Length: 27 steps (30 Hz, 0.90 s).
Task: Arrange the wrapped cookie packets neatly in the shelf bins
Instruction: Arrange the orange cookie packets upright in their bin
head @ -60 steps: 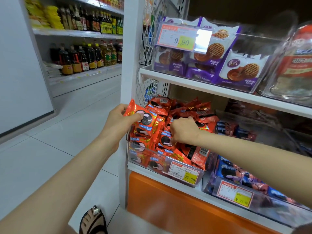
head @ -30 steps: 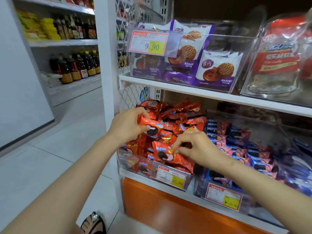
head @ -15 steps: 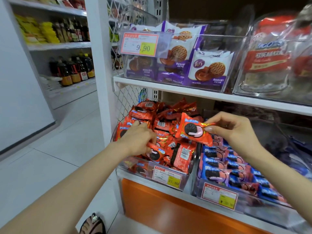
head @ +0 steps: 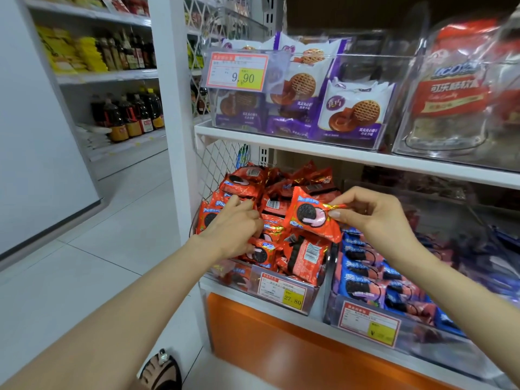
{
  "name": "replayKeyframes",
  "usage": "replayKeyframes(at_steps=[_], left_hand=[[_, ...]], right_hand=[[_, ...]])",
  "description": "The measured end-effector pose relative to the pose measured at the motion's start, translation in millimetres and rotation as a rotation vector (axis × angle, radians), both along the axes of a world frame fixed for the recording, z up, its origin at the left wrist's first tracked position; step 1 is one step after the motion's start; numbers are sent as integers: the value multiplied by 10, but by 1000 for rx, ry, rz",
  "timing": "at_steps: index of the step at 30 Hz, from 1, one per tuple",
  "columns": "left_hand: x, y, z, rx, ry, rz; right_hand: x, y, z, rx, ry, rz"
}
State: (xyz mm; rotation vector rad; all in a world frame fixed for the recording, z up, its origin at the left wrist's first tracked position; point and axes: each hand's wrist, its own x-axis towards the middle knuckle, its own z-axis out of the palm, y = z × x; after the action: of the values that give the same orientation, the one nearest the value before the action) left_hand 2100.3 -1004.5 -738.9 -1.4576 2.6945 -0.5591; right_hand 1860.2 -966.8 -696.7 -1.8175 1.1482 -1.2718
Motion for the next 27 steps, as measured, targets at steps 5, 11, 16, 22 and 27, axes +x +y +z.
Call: replayKeyframes(at_steps=[5, 11, 16, 22, 27], left_hand=[[34, 19, -1, 76, 118, 4], [144, 143, 237, 273, 659, 83], [211, 255, 338, 519, 1301, 142], [92, 299, 248, 789, 1683, 168], [67, 295, 225, 738, 1456, 106]], right_hand=[[47, -22, 36, 4, -10, -33], [48, -70, 52, 7, -43, -101], [52, -73, 55, 93, -114, -61], [110, -57, 25, 162, -176, 33], [152, -55, -2, 141, -140, 39]])
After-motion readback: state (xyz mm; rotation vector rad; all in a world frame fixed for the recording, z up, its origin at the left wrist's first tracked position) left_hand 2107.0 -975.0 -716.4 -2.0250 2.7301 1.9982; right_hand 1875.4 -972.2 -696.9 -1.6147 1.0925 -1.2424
